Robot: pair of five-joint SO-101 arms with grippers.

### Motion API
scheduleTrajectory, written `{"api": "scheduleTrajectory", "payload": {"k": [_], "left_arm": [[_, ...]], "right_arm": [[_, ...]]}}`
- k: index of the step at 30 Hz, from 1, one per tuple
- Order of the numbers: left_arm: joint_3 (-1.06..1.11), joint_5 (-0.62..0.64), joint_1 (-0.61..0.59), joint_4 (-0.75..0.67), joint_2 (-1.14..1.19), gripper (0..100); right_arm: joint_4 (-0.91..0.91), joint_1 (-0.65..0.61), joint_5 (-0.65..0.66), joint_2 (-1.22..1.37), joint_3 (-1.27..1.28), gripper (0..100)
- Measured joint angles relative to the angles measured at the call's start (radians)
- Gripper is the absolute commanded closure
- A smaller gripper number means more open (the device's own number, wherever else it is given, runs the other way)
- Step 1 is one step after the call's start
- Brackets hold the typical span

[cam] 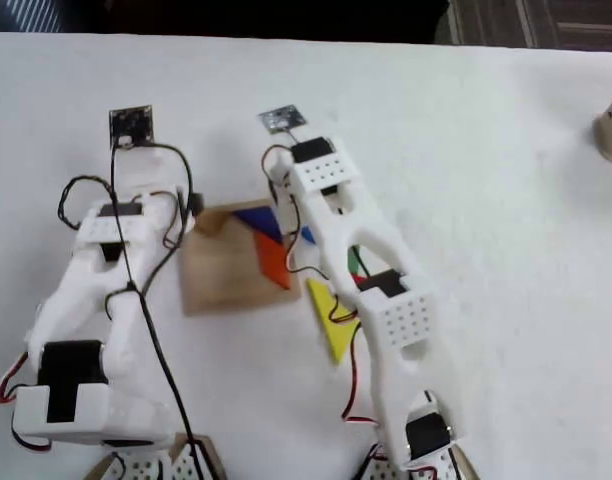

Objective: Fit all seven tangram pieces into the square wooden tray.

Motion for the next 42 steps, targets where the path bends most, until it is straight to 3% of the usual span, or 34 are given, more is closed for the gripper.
{"api": "scheduleTrajectory", "payload": {"k": [27, 36, 42], "left_arm": [[0.000, 0.000, 0.000, 0.000, 0.000, 75], [0.000, 0.000, 0.000, 0.000, 0.000, 75], [0.000, 0.000, 0.000, 0.000, 0.000, 75]], "right_arm": [[0.141, 0.035, 0.021, -0.123, 0.014, 91.8], [0.133, 0.005, 0.021, -0.301, 0.210, 91.8], [-0.015, -0.078, -0.040, -0.520, 0.505, 91.8]]}}
